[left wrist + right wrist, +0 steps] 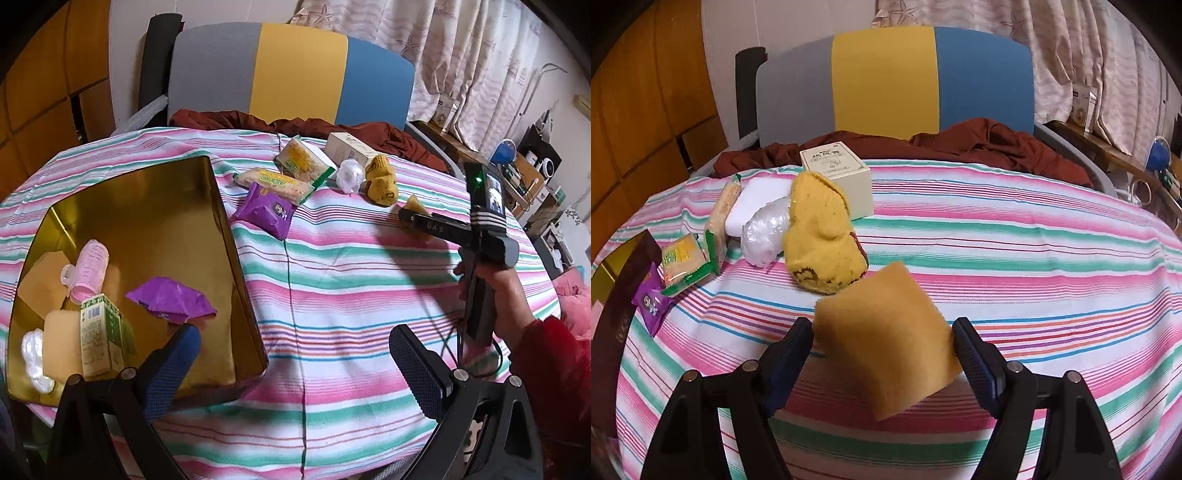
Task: Organize objects
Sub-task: 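Move the right tool to the square yellow sponge and grasp it, then grasp the purple character-printed packet with the left tool while the right tool holds the sponge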
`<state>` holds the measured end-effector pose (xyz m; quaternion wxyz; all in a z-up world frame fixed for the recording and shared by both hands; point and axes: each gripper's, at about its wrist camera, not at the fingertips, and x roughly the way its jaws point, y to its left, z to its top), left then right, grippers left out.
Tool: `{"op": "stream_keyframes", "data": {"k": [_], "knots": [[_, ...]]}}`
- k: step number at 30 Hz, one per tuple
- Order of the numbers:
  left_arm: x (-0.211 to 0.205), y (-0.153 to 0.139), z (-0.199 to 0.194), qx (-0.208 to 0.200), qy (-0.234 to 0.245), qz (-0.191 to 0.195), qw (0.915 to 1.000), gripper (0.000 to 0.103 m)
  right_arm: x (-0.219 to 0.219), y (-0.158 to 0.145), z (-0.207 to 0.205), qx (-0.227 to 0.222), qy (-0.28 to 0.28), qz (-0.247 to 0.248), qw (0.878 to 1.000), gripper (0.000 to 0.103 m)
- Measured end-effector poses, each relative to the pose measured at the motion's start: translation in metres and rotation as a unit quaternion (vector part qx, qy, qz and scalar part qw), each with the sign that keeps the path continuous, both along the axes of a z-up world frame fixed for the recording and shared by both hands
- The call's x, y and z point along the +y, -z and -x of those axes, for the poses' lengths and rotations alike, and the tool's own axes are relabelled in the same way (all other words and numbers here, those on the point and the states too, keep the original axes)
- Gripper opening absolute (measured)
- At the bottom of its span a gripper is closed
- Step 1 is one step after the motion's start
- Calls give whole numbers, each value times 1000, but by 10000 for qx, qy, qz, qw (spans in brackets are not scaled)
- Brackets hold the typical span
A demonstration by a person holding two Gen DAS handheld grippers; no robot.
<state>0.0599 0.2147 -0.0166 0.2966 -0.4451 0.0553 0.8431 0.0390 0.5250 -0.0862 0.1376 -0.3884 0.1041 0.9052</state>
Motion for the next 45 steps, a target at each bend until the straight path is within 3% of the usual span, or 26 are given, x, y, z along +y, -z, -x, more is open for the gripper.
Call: {"op": "stream_keyframes", "data": {"k": [9,16,20,27,33,39,42,44,45], "knots": [[25,-3,14,127,-14,42,9999,103,-5,-1,-4,116,164,-234,9995,60],[57,-11,38,400,-18,180,9990,103,-3,-12,-29,574,685,-273,9956,59],[86,-5,67,505,-34,551,9972,103,-3,-16,-36,762,828,-334,9931,60],[131,25,105,884,185,1615,9827,102,-2,-15,-36,776,895,-393,9922,60],[151,54,117,814,488,2178,9714,85,-1,-14,-38,816,894,-354,9920,60],[149,66,130,621,168,2379,9692,79,2,-12,-40,835,937,-240,9918,60],[146,70,136,446,89,2242,9735,75,1,-13,-40,829,955,-266,9916,60],[145,68,135,485,87,2199,9743,65,0,-12,-40,816,943,-281,9918,60],[146,67,132,554,128,2186,9742,52,0,-12,-39,800,944,-291,9919,60]]}}
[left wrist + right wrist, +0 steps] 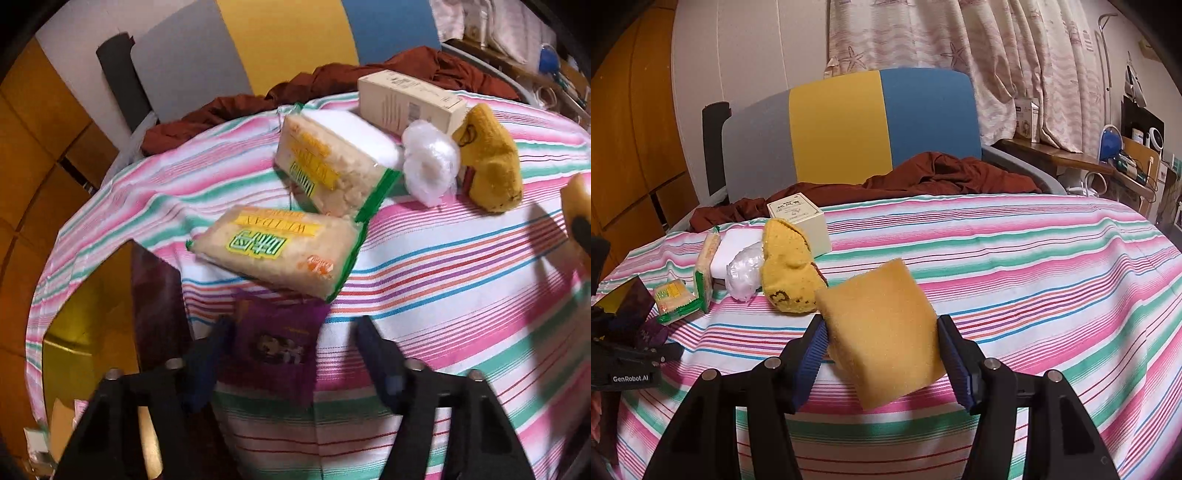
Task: Organize objects
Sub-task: 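Grasp the purple character-printed packet with the left tool while the right tool holds the sponge, then carry packet and sponge into the gold tray and open both tools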
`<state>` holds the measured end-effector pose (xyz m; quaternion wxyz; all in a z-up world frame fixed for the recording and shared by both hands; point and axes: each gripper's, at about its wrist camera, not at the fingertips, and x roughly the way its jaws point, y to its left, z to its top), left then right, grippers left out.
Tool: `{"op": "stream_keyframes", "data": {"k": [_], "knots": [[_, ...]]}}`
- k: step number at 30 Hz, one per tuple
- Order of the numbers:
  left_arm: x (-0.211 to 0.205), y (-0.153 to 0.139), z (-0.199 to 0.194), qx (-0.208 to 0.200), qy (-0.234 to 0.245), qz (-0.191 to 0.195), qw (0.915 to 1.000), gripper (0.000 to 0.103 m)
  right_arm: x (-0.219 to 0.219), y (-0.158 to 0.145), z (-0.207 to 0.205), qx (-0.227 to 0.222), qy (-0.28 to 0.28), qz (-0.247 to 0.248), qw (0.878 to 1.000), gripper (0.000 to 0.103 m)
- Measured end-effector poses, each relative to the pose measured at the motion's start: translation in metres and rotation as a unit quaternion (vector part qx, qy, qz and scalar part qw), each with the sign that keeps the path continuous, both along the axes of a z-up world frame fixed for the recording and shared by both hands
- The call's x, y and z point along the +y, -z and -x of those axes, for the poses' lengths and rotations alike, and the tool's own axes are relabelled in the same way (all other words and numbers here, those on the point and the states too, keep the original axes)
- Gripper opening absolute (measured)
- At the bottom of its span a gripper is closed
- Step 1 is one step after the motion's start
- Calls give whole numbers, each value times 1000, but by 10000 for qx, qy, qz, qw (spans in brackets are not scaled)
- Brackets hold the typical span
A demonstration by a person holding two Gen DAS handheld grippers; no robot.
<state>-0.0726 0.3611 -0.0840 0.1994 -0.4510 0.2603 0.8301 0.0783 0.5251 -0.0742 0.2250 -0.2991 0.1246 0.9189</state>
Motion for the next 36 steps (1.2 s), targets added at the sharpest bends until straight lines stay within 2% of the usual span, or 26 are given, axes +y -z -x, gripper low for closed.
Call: {"op": "stream_keyframes", "data": {"k": [1,4,6,9,12,15,20,28,36], "knots": [[1,-1,-2,25,48,-25,10000,47,0,0,1,-19,2,-8,10000,60],[-3,-3,-6,-10,97,-233,9997,45,-1,0,1,-35,7,-30,10000,60],[-12,-8,-8,-129,68,-570,9983,44,-2,0,-1,-15,21,-47,10000,60],[-28,-17,-14,-556,5,-1321,9897,43,-1,0,0,-18,25,-46,10000,60],[-39,-23,-24,-890,-58,-1880,9781,43,0,1,1,-56,33,-45,10000,60],[-48,-28,-38,-1004,-87,-2195,9704,43,-1,1,1,-57,52,-76,9999,60],[-59,-39,-58,-997,-12,-2569,9613,43,-3,0,1,-70,76,-158,9998,60],[-80,-58,-78,-700,172,-2884,9548,43,-15,-5,0,-30,69,-518,9986,60],[-123,-82,-91,-301,99,-3071,9511,43,-21,-8,-11,57,96,-483,9988,60]]}}
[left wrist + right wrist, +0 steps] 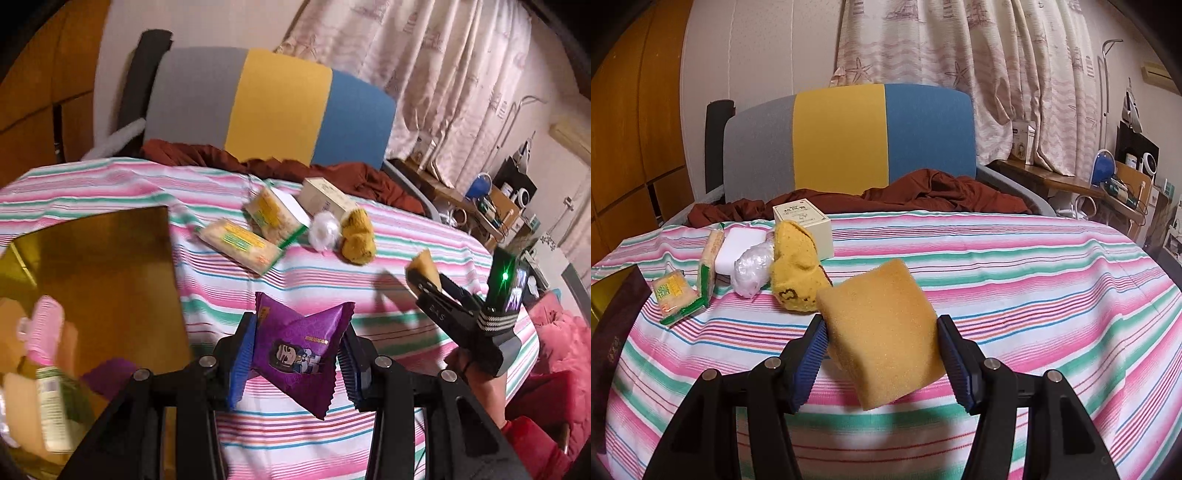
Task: Organize objects
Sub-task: 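Carry packet and sponge into the gold tray and open both tools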
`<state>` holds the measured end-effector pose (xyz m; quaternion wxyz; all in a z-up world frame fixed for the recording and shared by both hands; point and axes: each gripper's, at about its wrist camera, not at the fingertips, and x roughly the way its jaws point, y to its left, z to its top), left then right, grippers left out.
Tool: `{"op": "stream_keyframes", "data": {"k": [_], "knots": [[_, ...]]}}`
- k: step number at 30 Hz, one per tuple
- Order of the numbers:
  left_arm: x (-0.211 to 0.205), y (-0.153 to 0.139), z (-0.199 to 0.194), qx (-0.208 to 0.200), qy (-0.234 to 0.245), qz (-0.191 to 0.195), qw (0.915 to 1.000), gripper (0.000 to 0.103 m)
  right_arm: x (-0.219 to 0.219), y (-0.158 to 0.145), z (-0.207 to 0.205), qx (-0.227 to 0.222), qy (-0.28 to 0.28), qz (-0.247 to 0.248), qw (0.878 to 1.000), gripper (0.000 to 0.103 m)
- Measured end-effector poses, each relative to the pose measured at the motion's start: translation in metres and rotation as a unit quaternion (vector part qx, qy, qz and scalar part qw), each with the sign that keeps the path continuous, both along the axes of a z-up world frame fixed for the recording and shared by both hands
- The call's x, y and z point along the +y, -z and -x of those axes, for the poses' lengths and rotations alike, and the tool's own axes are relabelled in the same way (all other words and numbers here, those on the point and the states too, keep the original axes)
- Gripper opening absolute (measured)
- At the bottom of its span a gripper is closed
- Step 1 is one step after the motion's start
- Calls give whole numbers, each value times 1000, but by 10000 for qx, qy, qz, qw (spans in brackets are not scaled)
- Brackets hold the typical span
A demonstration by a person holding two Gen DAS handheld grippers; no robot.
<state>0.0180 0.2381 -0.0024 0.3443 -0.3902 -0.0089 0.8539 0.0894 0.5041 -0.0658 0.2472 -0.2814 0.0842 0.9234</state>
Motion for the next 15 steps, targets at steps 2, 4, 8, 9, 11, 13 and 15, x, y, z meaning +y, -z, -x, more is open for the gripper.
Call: {"op": "stream_keyframes", "data": {"k": [2,4,8,9,11,13,15], "knots": [[-13,-4,3,57,-105,-33,9999,43,-4,-1,-2,-28,-15,-2,10000,60],[-28,-6,8,83,-247,-45,9997,43,-7,-1,-4,-64,-36,10,10000,60],[-59,-7,26,23,-605,-91,9981,43,-15,-2,-9,-156,-6,113,9998,60],[-65,-5,29,7,-676,-90,9977,43,-17,-3,-11,-160,15,139,9998,60],[-79,-1,41,-65,-870,-17,9962,43,-27,-9,-17,-98,-42,235,9997,60],[-89,3,52,-183,-993,-28,9949,43,-39,-14,-21,-20,-138,306,9994,60],[-97,9,65,-289,-1115,42,9933,43,-56,-22,-26,113,-319,430,9985,60]]}}
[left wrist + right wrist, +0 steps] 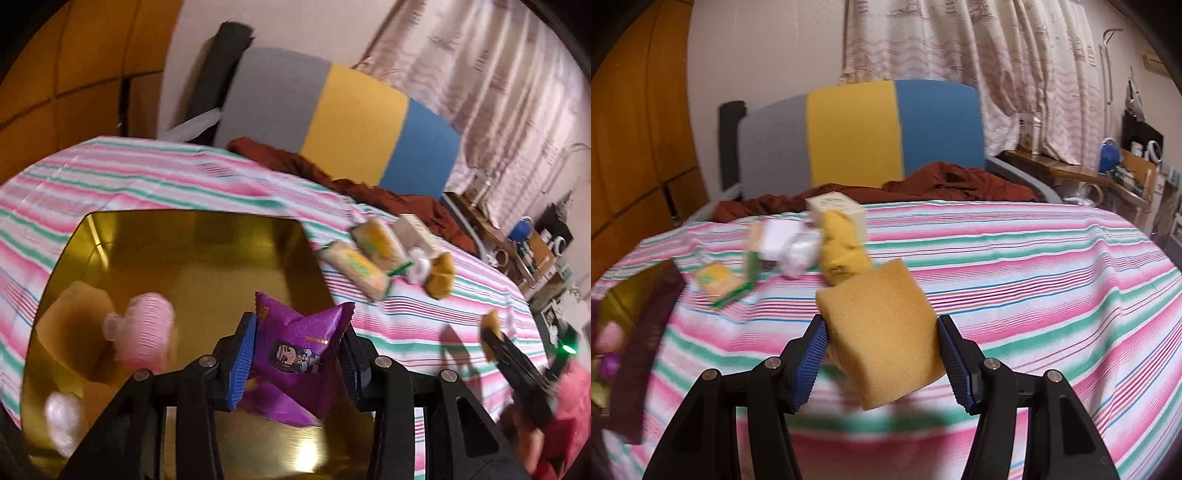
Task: Organize objects
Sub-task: 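Carry packet and sponge into the gold tray and open both tools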
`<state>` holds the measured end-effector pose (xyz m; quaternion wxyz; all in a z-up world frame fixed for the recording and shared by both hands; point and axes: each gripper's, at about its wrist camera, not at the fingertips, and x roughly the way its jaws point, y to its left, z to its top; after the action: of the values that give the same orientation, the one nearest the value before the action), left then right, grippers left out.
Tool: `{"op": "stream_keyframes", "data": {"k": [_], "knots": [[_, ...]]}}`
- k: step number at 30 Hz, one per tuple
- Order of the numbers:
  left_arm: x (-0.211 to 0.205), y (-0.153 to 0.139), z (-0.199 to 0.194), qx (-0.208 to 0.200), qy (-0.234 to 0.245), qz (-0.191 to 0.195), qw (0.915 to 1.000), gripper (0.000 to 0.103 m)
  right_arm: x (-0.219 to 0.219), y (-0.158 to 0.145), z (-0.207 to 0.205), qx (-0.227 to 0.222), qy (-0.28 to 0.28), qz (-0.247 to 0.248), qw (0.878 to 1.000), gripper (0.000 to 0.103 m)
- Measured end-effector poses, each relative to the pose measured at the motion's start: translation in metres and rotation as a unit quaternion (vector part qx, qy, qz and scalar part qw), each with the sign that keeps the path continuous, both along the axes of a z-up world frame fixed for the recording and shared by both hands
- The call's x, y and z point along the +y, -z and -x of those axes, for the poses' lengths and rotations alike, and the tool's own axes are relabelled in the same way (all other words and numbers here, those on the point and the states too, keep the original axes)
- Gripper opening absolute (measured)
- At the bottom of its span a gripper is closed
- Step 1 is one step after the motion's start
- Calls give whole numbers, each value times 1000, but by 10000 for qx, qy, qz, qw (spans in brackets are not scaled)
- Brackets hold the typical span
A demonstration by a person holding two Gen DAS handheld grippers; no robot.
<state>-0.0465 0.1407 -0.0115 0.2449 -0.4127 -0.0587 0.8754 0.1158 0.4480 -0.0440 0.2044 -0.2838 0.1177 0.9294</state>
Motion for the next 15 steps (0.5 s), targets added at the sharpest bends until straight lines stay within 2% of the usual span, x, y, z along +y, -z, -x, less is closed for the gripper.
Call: {"op": "stream_keyframes", "data": {"k": [8,10,15], "knots": [[-9,32,31,-362,-89,315,9988,43,-73,-33,-11,603,-668,653,9938,60],[-10,40,38,-449,-138,433,9980,43,-88,-38,-11,662,-821,813,9911,60],[-14,47,47,-570,-231,420,9972,43,-115,-47,-10,724,-1145,1031,9854,60]]}}
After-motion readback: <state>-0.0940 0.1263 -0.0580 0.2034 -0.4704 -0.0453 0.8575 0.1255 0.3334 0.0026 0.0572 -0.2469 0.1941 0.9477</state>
